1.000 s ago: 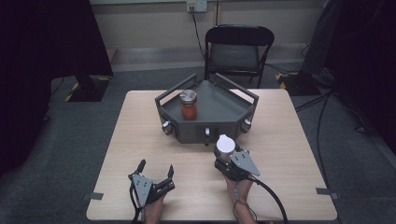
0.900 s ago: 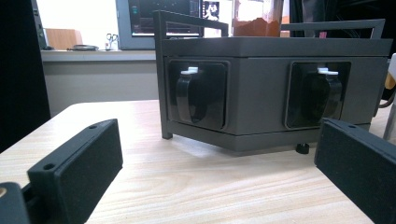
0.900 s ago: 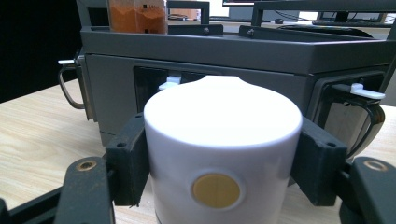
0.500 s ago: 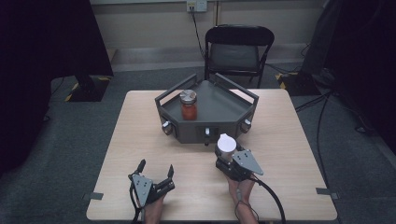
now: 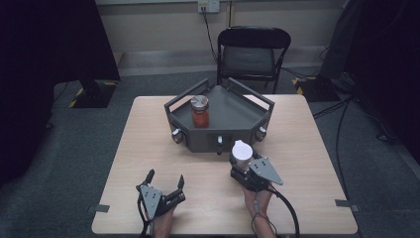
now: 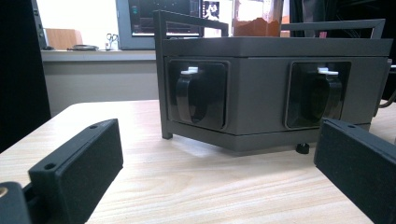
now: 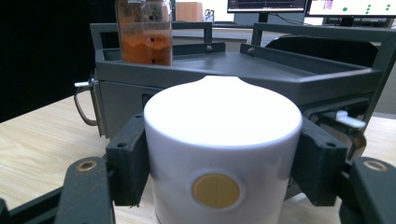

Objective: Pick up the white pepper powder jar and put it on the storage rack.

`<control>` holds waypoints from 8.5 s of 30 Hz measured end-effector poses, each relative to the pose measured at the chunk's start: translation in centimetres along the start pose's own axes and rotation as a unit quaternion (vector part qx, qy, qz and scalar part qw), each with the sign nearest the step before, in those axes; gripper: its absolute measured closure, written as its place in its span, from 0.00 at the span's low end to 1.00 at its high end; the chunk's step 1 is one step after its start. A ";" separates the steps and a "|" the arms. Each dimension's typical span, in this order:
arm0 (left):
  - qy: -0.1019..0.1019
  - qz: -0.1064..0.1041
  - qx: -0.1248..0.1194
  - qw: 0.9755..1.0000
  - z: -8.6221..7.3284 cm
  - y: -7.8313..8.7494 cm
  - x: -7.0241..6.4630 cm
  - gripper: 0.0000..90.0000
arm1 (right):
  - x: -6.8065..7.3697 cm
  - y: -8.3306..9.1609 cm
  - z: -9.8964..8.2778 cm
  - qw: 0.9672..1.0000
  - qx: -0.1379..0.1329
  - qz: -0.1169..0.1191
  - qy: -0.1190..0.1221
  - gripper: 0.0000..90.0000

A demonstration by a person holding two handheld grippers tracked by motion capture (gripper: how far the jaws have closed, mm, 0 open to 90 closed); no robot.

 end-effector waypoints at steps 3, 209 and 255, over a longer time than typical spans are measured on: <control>0.000 0.000 0.000 1.000 0.0 0.0 0.0 0.01 | -0.1 0.3 0.2 1.000 -0.007 0.002 -0.002 0.34; 0.000 0.000 0.000 1.000 0.0 0.0 0.0 0.00 | -1.2 -8.1 14.2 0.999 -0.015 -0.033 -0.009 0.00; 0.000 0.000 0.000 1.000 0.0 0.0 0.0 0.00 | 0.1 -1.2 9.3 0.997 -0.076 -0.022 0.014 0.00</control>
Point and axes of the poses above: each handheld gripper's, and its own axes: y roughly backward along the jaws, z roughly out of its top, x roughly to its left, the point moved 2 cm from there along -y, roughly forward along the jaws, and after that the axes turned 15 degrees about x, right-handed, at the moved point
